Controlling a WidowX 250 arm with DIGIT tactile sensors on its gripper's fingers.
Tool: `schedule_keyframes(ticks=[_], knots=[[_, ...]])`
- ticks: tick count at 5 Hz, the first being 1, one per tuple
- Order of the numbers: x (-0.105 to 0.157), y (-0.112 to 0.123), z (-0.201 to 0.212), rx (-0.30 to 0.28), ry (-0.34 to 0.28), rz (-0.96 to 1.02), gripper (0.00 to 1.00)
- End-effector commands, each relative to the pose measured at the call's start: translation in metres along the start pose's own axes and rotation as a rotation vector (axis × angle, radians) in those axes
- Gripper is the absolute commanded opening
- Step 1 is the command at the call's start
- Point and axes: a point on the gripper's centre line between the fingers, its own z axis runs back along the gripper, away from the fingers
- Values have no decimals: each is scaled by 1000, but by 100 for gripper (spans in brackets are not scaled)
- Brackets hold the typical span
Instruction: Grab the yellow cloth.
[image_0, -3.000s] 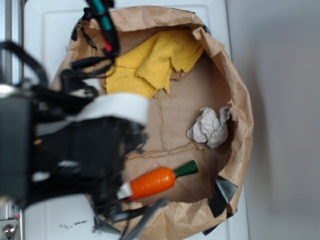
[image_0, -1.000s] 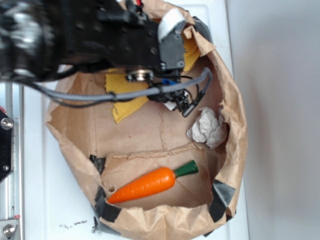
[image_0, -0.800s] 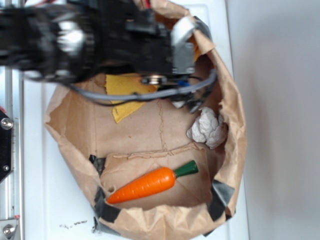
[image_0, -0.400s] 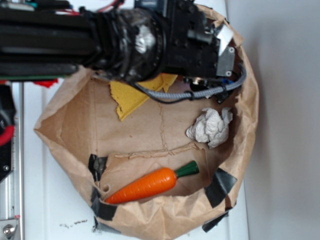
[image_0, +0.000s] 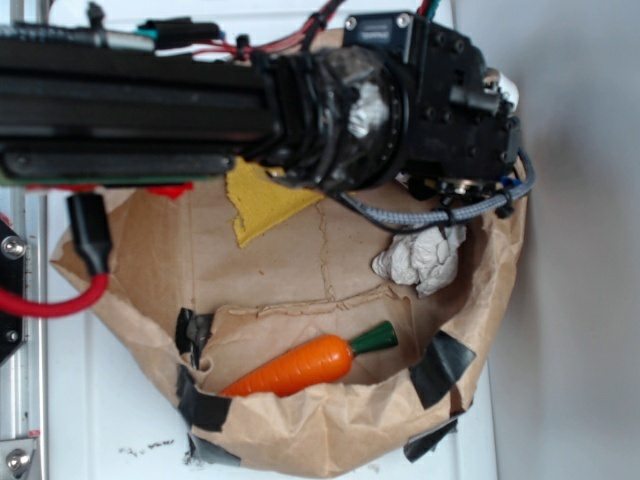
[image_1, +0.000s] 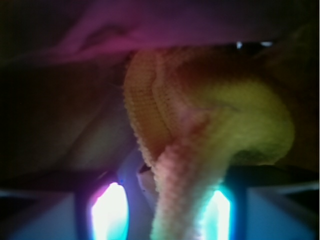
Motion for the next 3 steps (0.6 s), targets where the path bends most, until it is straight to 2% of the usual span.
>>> schedule_keyframes(ticks=[1, 3], knots=[[26, 3, 65, -308, -192, -158, 0], [17, 9, 108, -368, -198, -198, 0]])
